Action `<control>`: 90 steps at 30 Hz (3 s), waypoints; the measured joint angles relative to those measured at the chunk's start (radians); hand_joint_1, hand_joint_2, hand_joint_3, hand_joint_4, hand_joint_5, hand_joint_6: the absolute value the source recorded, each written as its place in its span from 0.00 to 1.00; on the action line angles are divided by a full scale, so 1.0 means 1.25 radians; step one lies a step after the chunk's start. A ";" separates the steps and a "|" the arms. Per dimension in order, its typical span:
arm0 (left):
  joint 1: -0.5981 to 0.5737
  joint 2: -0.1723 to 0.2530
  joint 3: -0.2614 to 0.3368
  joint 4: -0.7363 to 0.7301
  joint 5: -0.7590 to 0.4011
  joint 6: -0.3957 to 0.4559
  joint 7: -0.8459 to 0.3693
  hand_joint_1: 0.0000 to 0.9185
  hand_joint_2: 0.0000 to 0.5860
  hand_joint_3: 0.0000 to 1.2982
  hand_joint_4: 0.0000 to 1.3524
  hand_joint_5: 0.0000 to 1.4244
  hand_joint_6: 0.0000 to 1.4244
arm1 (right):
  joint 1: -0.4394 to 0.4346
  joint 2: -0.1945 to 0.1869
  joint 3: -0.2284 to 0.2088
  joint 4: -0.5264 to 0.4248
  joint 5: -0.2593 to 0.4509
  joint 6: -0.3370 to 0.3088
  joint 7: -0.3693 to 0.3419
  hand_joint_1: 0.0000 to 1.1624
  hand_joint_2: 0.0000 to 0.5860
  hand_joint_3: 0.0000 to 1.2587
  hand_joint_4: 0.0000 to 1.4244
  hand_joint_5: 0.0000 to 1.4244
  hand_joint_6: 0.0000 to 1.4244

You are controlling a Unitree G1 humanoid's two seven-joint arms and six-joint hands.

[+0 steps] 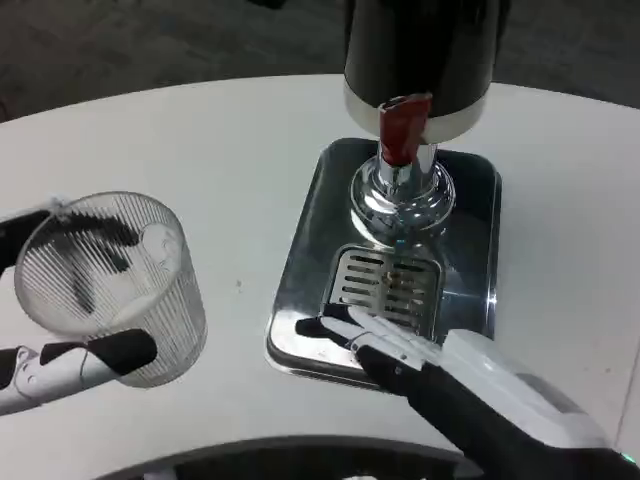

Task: Grasp the cup under the faucet to collect the drink, then remove the cup.

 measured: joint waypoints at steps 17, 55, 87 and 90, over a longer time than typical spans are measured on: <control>-0.209 0.032 -0.107 0.267 0.104 -0.033 0.061 0.74 0.53 0.65 0.65 0.62 0.35 | 0.070 -0.005 -0.056 0.000 0.013 -0.049 -0.034 0.58 0.77 0.08 0.00 0.00 0.00; -0.569 0.000 -0.421 0.739 0.321 -0.061 0.346 0.72 0.54 0.64 0.65 0.62 0.34 | 0.087 0.002 -0.073 -0.001 0.012 -0.083 -0.044 0.58 0.77 0.09 0.01 0.00 0.00; -0.693 -0.076 -0.591 0.805 0.411 0.001 0.418 0.72 0.54 0.64 0.64 0.61 0.34 | 0.099 0.002 -0.103 -0.001 0.036 -0.084 -0.046 0.58 0.77 0.09 0.01 0.00 0.00; -0.700 -0.079 -0.596 0.805 0.411 0.012 0.417 0.72 0.54 0.64 0.64 0.61 0.34 | 0.101 0.002 -0.107 -0.001 0.037 -0.084 -0.046 0.58 0.77 0.09 0.01 0.00 0.00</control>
